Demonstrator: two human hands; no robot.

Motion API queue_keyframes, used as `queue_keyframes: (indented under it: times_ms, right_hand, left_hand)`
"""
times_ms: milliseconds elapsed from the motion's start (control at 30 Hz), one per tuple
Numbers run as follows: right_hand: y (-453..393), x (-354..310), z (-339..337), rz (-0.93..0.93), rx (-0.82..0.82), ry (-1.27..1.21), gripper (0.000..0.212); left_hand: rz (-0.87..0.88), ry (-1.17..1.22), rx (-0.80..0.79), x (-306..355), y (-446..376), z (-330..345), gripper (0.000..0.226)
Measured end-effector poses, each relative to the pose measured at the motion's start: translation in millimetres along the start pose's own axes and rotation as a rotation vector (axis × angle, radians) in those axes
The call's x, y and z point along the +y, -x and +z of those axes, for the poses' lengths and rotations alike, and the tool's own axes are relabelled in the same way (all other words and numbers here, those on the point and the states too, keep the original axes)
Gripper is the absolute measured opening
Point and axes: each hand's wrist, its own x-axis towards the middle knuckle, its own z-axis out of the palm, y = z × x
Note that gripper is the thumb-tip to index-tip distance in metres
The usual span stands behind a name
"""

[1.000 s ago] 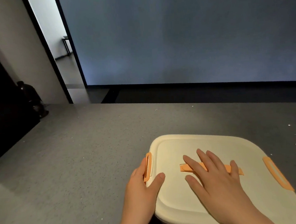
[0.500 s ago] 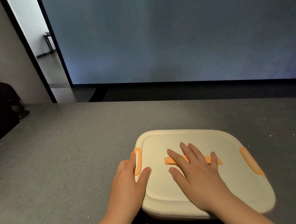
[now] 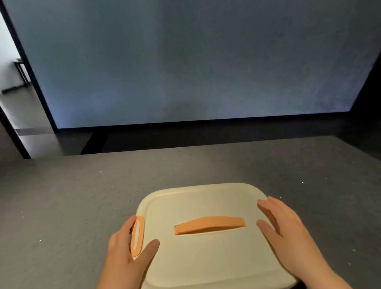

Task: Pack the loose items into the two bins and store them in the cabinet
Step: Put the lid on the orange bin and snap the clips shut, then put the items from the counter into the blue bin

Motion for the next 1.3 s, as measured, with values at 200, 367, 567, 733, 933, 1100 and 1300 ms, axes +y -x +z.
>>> queue_keyframes:
  times_ms: [200, 367, 567, 733, 933, 1100, 1300]
  right_hand:
    - [-5.2, 7.2, 3.3, 0.194, -0.027, -0.234, 0.047]
    - [-7.6, 8.0, 6.9, 0.226, -0.054, -0.174, 0.047]
    - [-6.3, 1.6, 5.9, 0.226, -0.03, -0.122, 0.046]
    - [1.6, -8.7, 3.4, 0.247, 0.081, -0.041, 0.041]
    - [58.2, -36.1, -0.1, 0.311, 0.146, 0.163, 0.042]
    - [139.5, -57.6, -1.3, 0.468, 0.248, 0.232, 0.043]
    - [250.4, -70.8, -23.3, 0.747, 0.334, 0.347, 0.045]
  left_hand:
    - [-0.008, 0.074, 0.009, -3.6, 0.2, 1.2, 0.065]
    - [-0.013, 0.067, 0.01, -6.7, -2.3, 0.3, 0.06]
    - [0.077, -0.115, 0.061, 1.7, -1.1, 3.5, 0.058]
    - [0.323, -0.417, 0.011, 17.4, -7.7, 6.6, 0.05]
    - [0.607, -0.422, -0.268, 37.7, -13.4, 17.4, 0.041]
    - [0.845, -0.367, -0.495, 49.5, 10.4, 29.8, 0.038]
    - [1.03, -0.288, -0.746, 68.2, 69.8, 62.0, 0.041]
